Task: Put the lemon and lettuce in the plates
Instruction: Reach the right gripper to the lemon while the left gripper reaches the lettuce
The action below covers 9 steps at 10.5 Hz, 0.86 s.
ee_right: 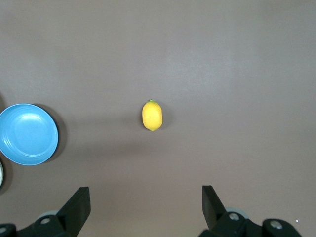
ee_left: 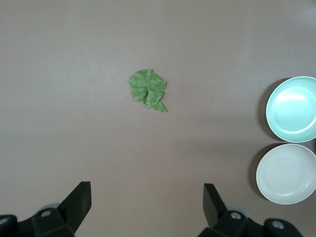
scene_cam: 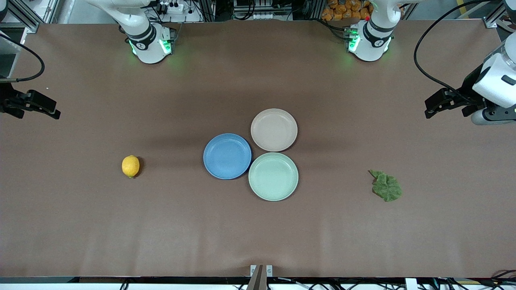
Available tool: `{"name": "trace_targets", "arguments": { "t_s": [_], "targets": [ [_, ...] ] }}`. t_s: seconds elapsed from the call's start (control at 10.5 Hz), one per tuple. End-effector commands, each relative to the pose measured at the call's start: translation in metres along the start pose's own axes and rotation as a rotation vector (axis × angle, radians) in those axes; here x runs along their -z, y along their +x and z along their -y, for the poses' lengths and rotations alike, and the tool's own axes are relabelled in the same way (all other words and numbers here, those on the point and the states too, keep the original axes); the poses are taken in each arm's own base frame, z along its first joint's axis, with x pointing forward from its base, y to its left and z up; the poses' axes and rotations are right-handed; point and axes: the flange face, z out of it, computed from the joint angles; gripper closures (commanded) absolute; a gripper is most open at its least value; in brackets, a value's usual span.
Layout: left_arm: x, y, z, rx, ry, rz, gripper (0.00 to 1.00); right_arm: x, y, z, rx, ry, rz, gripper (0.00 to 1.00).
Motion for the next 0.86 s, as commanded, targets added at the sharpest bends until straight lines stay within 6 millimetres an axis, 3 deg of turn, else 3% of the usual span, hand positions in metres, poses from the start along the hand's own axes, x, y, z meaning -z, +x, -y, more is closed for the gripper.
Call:
{"name": "trace_targets", "arguments": {
  "t_s": [0.0, 0.19, 0.29, 0.38, 0.57, 0.77],
  "targets": [
    [0.005, -0.002, 0.003, -0.022, -0.014, 0.005, 0.0, 0.007, -0.002, 0.001, -0.001, 0.013, -0.001, 0.0],
    [0.001, 0.001, 0.006, -0.016, -0.012, 0.013, 0.0, 0.006, -0.001, 0.001, -0.001, 0.015, -0.001, 0.0],
    [-0.012, 0.006, 0.009, -0.013, -0.013, 0.036, 0.0, 0.006, -0.001, 0.002, 0.007, 0.012, -0.001, 0.0],
    [-0.039, 0.015, 0.009, -0.011, -0.011, 0.08, 0.0, -0.002, 0.002, 0.0, 0.005, 0.013, 0.01, 0.0],
    [-0.103, 0.043, 0.007, -0.014, -0.009, 0.11, 0.0, -0.04, 0.028, -0.003, 0.001, 0.016, 0.027, 0.0],
    [-0.186, 0.063, 0.013, -0.003, -0.017, 0.082, 0.0, -0.088, 0.054, -0.007, -0.006, 0.018, 0.048, 0.0]
  ]
}}
